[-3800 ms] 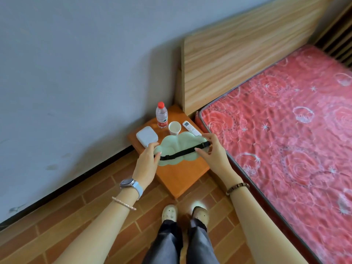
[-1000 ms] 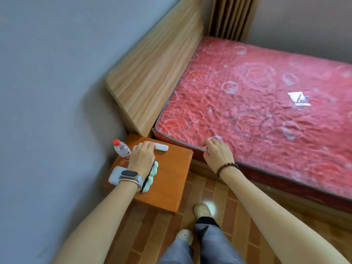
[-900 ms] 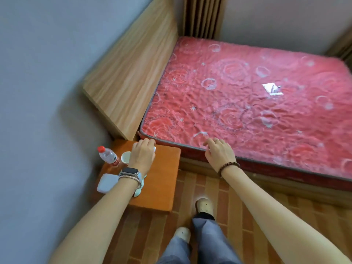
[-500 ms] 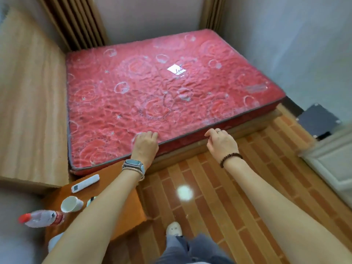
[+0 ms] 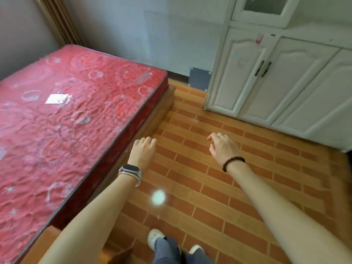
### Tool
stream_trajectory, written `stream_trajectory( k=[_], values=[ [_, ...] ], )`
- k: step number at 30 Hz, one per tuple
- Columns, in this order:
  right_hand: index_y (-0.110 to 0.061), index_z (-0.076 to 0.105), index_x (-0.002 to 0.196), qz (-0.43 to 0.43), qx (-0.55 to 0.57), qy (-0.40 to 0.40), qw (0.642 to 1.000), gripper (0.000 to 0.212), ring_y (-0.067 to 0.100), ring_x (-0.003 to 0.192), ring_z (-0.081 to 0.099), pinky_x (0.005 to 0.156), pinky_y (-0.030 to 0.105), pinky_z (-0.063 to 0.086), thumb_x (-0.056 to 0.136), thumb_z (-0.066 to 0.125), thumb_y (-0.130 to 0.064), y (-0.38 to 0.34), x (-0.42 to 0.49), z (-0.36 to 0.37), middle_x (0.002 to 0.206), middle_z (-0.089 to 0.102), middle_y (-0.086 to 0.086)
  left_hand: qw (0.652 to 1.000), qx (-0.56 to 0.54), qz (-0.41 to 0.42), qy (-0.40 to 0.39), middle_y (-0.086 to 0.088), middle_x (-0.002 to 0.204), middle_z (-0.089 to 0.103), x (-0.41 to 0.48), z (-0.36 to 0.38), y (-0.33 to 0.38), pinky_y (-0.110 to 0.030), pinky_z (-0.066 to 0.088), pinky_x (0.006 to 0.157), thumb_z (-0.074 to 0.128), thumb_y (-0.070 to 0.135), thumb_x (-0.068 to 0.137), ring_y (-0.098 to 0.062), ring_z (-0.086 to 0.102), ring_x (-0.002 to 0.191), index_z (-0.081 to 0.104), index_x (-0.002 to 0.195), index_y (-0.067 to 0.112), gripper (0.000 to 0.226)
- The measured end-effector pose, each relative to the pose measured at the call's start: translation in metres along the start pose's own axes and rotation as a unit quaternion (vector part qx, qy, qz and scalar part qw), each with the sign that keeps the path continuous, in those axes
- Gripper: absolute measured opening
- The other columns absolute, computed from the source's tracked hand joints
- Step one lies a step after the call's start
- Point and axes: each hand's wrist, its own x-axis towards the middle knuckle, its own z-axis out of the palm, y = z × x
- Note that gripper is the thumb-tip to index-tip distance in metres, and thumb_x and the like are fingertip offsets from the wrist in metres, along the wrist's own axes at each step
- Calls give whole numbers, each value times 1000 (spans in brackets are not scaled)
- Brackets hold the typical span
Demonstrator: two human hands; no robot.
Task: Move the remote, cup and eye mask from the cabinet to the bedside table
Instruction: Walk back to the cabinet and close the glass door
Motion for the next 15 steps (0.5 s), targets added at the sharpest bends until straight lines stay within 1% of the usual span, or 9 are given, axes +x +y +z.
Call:
stream_trajectory(
  k=[5, 7, 11, 15],
  values=[
    [-18, 57, 113, 70, -1, 12, 998, 23, 24, 100, 58, 82, 37, 50, 91, 52, -14, 66, -59, -22, 106, 63, 4, 998, -25, 61, -1, -7, 67, 53, 16, -14, 76, -38, 45, 57, 75, -1, 61, -30, 54, 60, 54, 76, 8, 27],
    [-18, 57, 113, 99, -2, 19, 995, 23, 25, 101, 58, 82, 37, 50, 91, 52, -14, 87, -81, -30, 107, 63, 4, 995, -44, 85, 5, -10, 69, 56, 21, -20, 105, -40, 46, 59, 72, -2, 64, -33, 55, 62, 55, 78, 5, 23],
    [-19, 56, 113, 170, 1, 35, 985, 22, 24, 102, 56, 75, 36, 50, 93, 50, -14, 129, -123, -46, 109, 62, 3, 986, -72, 154, 5, -12, 79, 59, 39, -26, 163, -42, 46, 65, 63, 2, 77, -34, 57, 71, 56, 86, 4, 12],
    [-21, 56, 113, 249, -5, 56, 967, 21, 21, 98, 58, 70, 31, 48, 93, 52, -16, 176, -160, -62, 110, 62, -1, 973, -98, 208, -3, -9, 90, 62, 73, -24, 225, -43, 47, 75, 59, 6, 83, -31, 58, 82, 59, 99, 7, 16]
  ],
)
